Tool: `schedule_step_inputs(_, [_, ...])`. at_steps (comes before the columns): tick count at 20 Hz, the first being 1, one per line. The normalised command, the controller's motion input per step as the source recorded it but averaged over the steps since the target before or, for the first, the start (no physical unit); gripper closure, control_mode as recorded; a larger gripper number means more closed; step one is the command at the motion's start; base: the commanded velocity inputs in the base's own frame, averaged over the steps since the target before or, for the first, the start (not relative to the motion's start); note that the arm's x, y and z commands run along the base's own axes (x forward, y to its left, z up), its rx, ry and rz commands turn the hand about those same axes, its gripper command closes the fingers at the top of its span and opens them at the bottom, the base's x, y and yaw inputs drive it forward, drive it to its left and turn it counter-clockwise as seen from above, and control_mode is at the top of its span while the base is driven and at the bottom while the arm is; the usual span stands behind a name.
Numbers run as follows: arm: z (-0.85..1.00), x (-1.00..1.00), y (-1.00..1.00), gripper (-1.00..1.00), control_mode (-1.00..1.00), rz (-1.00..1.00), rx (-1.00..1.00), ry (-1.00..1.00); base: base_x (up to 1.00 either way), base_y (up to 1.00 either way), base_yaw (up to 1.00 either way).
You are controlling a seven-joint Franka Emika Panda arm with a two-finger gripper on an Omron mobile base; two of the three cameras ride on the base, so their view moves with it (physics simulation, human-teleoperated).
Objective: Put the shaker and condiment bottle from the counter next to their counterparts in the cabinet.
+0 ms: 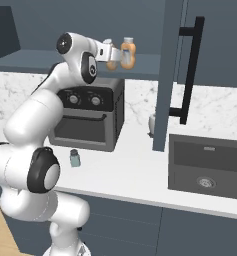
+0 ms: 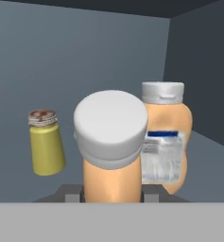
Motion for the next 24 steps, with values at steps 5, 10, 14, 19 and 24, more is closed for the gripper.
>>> schedule_step_inputs(5, [-0.15,0.28,0.00,1.00,-1.00,0.00,0.00,0.00,0.00,0.00,0.00])
schedule_step_inputs(10, [-0.17,0.20,0.00,1.00,-1.00,0.00,0.00,0.00,0.00,0.00,0.00])
schedule_step_inputs(14, [-0.18,0.15,-0.02,1.00,-1.00,0.00,0.00,0.00,0.00,0.00,0.00])
schedule_step_inputs(19, [-0.19,0.21,-0.05,1.00,-1.00,0.00,0.00,0.00,0.00,0.00,0.00])
schedule_step_inputs(24, [-0.22,0.25,-0.04,1.00,-1.00,0.00,0.00,0.00,0.00,0.00,0.00])
